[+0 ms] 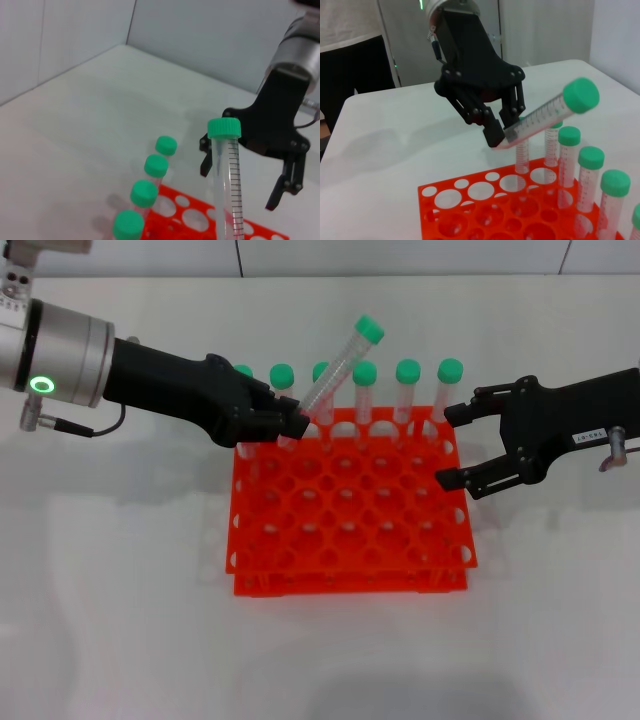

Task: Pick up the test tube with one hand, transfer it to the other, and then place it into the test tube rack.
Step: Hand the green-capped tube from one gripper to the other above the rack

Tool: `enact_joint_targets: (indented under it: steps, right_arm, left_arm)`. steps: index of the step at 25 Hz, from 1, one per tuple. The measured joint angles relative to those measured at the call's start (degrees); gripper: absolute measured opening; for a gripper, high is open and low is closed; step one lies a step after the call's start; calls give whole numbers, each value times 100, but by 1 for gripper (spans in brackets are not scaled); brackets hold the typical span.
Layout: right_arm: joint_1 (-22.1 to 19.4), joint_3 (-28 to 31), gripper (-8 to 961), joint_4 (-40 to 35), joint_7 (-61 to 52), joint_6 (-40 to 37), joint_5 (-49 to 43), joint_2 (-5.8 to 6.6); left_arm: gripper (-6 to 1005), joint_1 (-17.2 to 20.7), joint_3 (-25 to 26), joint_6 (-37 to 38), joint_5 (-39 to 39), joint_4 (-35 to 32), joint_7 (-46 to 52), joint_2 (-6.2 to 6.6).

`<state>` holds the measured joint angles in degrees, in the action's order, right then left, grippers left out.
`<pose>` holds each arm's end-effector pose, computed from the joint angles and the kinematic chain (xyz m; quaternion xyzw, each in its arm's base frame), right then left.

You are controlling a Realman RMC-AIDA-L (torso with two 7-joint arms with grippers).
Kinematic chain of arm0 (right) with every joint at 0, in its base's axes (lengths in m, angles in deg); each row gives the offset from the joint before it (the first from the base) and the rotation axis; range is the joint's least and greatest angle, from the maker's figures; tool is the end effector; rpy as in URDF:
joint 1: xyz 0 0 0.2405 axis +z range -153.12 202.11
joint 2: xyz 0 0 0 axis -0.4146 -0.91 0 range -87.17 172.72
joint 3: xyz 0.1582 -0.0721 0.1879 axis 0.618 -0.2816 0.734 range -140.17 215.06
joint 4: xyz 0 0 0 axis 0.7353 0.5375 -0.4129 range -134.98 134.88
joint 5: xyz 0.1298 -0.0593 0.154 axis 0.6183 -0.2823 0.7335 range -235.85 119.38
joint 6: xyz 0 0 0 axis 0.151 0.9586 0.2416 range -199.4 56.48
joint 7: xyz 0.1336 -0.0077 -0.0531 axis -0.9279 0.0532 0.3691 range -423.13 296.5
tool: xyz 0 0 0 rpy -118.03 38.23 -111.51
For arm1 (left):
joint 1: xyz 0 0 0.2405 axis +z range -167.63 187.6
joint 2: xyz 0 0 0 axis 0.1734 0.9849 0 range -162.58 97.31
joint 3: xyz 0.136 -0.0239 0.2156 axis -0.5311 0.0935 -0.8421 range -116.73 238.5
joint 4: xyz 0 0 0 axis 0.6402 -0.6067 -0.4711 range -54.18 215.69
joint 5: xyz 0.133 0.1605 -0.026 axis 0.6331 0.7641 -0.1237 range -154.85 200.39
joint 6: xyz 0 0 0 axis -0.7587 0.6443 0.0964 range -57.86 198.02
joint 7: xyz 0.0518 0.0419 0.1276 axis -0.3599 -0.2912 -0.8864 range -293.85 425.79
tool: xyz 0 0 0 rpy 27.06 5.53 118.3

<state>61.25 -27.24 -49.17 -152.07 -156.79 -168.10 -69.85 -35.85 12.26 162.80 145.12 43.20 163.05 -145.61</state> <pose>0.1962 0.3716 0.0130 -0.9880 0.0783 0.1106 0.0748 -0.1927 0.3814 0.0137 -0.9724 -0.1996 -0.1193 0.0172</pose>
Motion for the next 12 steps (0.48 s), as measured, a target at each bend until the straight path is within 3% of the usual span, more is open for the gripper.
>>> enact_joint_targets:
  steps: [12]
  right_arm:
    - [-11,0,855,17,-24,3,-8,15]
  left_arm:
    - [191,-16,-16,-237,150,2,-183,-61]
